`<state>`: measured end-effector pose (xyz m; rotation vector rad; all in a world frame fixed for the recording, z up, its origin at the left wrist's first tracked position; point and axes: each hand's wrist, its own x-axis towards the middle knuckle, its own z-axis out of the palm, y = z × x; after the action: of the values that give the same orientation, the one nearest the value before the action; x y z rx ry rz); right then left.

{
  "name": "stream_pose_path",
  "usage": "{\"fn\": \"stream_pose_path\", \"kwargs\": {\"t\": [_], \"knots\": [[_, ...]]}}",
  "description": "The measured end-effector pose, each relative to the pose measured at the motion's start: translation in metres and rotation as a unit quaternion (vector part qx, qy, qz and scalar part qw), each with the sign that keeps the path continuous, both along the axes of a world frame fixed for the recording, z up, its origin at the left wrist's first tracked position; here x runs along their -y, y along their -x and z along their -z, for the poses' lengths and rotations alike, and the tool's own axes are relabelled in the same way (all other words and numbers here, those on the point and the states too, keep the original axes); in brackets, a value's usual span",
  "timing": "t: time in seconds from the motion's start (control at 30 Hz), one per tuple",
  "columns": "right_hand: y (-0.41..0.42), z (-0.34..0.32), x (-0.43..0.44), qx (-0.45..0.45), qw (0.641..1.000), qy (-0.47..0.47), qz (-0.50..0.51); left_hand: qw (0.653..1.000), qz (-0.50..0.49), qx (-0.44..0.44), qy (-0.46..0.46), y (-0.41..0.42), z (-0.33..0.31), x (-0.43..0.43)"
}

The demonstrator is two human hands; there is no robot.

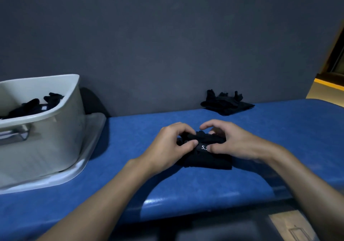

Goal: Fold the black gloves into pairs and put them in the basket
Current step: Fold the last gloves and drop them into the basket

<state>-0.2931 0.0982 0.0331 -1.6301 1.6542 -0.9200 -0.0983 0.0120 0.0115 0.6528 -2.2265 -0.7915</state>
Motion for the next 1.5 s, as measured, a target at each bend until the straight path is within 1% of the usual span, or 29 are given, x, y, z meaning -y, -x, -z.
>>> {"fn": "stream_pose_path", "kwargs": {"t": [0.07,0.17,0.27,0.4,0.5,0.57,0.67,0.8,0.97,1.07,1.23,1.37,1.4,1.5], "knots": [[-0.01,-0.003,-0.002,0.012,1.0,0.021,-0.011,1.0,-0.006,-0.016,-0.005,-0.011,-0.005,-0.004],[-0.032,-0.014,-0.005,0.063,0.996,0.064,-0.026,0.999,-0.021,-0.044,-0.007,-0.033,-0.017,-0.007],[-0.054,-0.027,-0.001,0.087,0.988,0.126,-0.008,0.996,-0.056,-0.069,0.021,-0.061,-0.035,-0.004],[-0.088,-0.051,0.01,0.165,0.968,0.191,-0.003,0.988,-0.107,-0.105,0.033,-0.096,-0.064,0.004],[-0.113,-0.073,0.022,0.218,0.948,0.233,-0.013,0.978,-0.131,-0.16,0.023,-0.116,-0.092,0.009],[-0.132,-0.088,0.032,0.25,0.934,0.255,-0.025,0.97,-0.143,-0.195,0.02,-0.131,-0.112,0.013],[-0.162,-0.107,0.051,0.286,0.92,0.266,-0.043,0.959,-0.176,-0.217,0.047,-0.156,-0.141,0.022],[-0.2,-0.127,0.077,0.298,0.909,0.285,-0.059,0.948,-0.191,-0.25,0.051,-0.188,-0.167,0.036],[-0.243,-0.141,0.108,0.308,0.903,0.285,-0.094,0.927,-0.196,-0.318,0.034,-0.219,-0.182,0.052],[-0.26,-0.147,0.121,0.308,0.909,0.254,-0.119,0.918,-0.2,-0.342,0.027,-0.236,-0.186,0.064],[-0.282,-0.153,0.147,0.273,0.937,0.179,-0.124,0.928,-0.166,-0.332,-0.015,-0.264,-0.19,0.087],[-0.295,-0.156,0.17,0.302,0.933,0.083,-0.18,0.945,-0.146,-0.293,-0.019,-0.286,-0.193,0.104],[-0.299,-0.156,0.175,0.282,0.938,0.071,-0.187,0.948,-0.146,-0.283,-0.013,-0.291,-0.193,0.108],[-0.312,-0.153,0.191,0.177,0.965,0.082,-0.175,0.954,-0.168,-0.248,0.0,-0.306,-0.189,0.124]]}}
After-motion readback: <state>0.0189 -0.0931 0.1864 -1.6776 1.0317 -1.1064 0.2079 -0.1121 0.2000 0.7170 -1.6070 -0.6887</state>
